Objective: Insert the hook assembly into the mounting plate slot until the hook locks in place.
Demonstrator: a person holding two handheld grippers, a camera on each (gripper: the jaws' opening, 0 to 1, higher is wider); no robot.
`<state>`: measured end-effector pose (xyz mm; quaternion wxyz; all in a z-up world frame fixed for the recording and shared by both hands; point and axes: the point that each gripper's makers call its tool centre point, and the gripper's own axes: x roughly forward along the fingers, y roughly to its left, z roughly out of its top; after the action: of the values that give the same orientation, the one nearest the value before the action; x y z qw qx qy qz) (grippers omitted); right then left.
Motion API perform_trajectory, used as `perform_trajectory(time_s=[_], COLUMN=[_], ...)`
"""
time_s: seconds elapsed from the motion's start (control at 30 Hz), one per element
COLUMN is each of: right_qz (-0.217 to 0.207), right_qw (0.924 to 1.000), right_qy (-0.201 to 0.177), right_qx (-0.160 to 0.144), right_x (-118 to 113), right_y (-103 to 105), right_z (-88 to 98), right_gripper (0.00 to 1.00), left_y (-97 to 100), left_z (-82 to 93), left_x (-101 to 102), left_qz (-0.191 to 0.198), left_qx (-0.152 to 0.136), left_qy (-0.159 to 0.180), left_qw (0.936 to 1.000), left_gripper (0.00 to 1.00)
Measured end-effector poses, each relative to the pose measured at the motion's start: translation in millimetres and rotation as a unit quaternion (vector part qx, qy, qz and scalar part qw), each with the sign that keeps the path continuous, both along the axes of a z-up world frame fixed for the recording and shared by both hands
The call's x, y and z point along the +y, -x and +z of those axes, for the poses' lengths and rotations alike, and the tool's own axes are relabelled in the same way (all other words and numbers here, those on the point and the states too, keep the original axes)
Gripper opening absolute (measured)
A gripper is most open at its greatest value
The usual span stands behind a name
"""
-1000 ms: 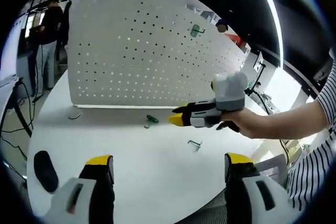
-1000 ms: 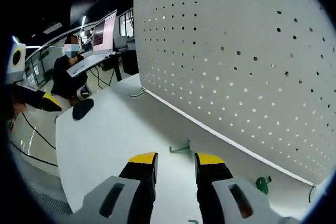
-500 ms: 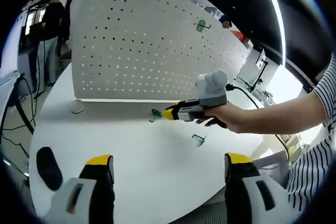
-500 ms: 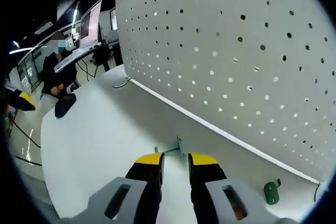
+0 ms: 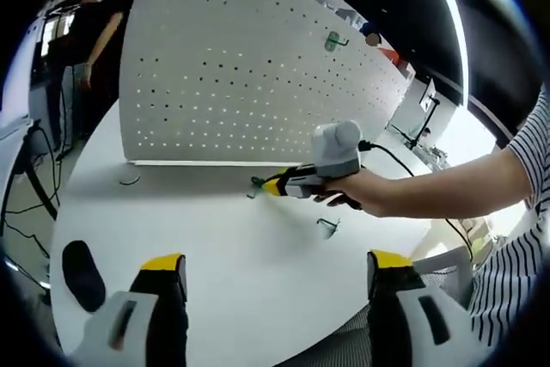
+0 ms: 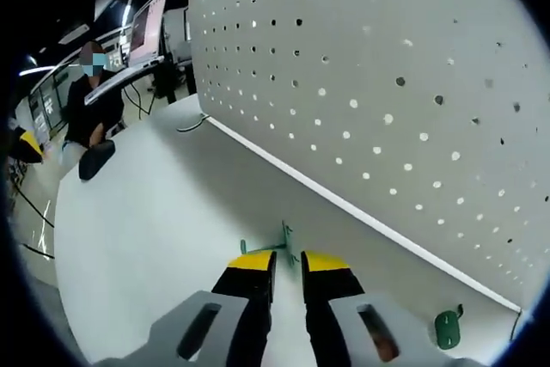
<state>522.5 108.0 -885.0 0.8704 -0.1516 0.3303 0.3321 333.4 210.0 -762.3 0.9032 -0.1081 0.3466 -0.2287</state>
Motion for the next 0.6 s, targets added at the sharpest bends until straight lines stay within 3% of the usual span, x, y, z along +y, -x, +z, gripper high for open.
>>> perform_trajectory(time_s=[0.6], right_qz=[0.031], right_qw=[0.9992], right_qy=[0.018], right_qx=[-0.015], right_x=[7.4], right_y=[-2.9], right_z=[-2.4], right_gripper=[0.02], left_y=[-2.8], left_z=[-2.4], left_x=[1.5], left_qz=[0.009], left_qx=[0.005], left_qy=[0.003], left_qw=[0.9999], left_gripper=[0.87])
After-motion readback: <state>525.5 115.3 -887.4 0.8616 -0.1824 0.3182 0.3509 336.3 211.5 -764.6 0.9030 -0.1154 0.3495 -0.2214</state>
